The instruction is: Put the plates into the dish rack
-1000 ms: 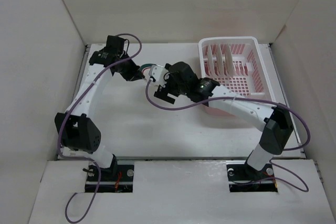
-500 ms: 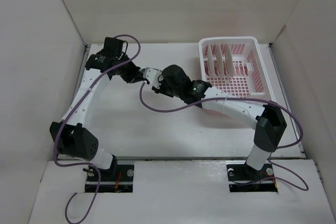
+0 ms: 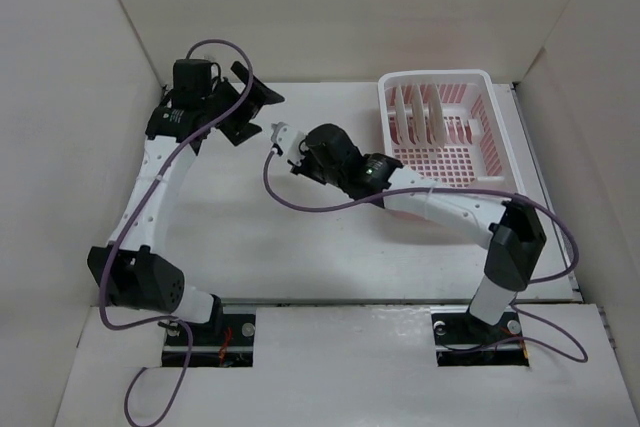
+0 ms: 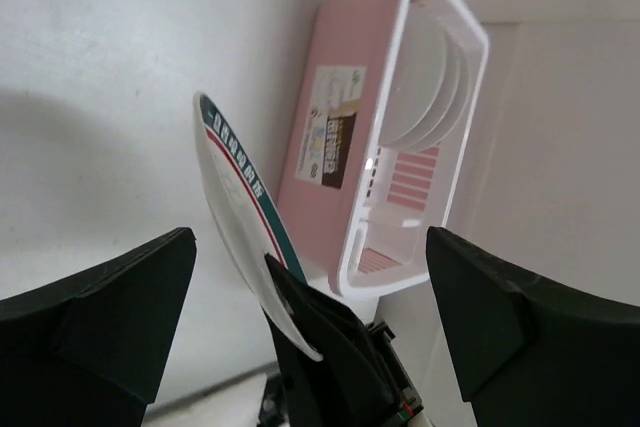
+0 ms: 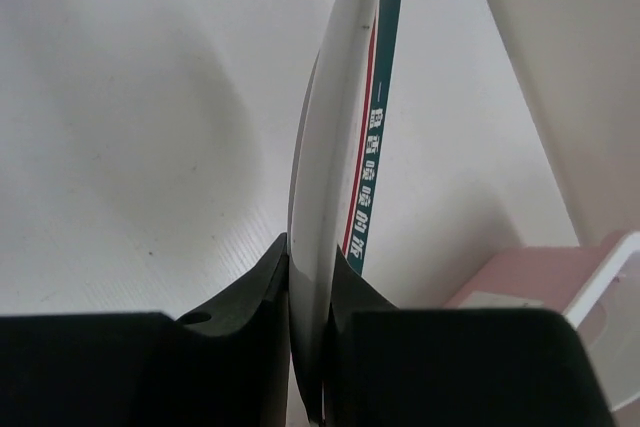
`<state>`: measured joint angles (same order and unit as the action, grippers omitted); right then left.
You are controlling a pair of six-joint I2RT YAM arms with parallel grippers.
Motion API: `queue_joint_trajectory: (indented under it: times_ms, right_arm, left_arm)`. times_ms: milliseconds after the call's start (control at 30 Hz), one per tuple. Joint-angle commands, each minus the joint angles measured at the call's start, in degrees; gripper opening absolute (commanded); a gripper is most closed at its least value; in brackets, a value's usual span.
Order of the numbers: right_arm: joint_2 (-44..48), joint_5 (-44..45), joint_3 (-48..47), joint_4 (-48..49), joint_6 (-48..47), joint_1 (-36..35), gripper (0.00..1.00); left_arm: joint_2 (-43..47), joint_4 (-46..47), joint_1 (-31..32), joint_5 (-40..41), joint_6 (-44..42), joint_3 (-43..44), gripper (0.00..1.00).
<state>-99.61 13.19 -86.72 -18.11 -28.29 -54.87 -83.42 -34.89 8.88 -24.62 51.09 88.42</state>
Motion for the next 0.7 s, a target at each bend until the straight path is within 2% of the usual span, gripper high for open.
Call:
queue_joint_trajectory:
  times_ms: [0,100,167,200,267,300,400,433,500,667]
  right_arm:
    - [6.9,5.5,-2.1,7.9,4.8,1.3,0.0]
    - [10.7,6.4,-4.0,7.9,11.6,6.2,0.0]
    - [15.4,4.0,-4.0,7.9,18.6,10.5,0.0]
    - [17.2,-0.5,-4.0,7.9,21.1,16.2,0.0]
    - [21.3,-6.7,-2.8,7.9,26.5,23.1,0.0]
    - [21.9,-11.8,-2.8,7.0,27.1,29.4,0.0]
    - [21.9,-17.1,-5.1,1.8,27.2,37.4,0.0]
    - [21.4,-20.4,-5.7,1.0,27.2,42.3,0.0]
    - [20.7,-23.5,-5.0,0.4,27.7,46.4,0.0]
    - [16.2,-24.6,-2.1,1.5,27.7,53.9,0.0]
  left_arm:
    - [5.1,10.5,-0.4,1.8,-3.8,2.1,0.99]
    - [5.6,11.7,-0.4,6.3,-7.5,0.6,0.99]
    - [5.6,11.7,-0.4,9.2,-11.4,-1.3,0.99]
    - [6.3,12.2,0.2,10.2,-12.6,-2.5,0.99]
    - [6.9,12.2,0.8,14.7,-16.1,-6.3,0.99]
    - [8.2,12.2,0.8,16.6,-16.9,-7.5,0.99]
    - [9.1,12.9,1.9,20.0,-19.4,-11.2,0.99]
    - [9.6,13.4,1.9,20.7,-19.4,-11.9,0.99]
    - [9.6,13.4,1.9,20.8,-20.0,-12.7,0.99]
    - [7.7,14.7,1.9,18.5,-20.0,-13.4,0.99]
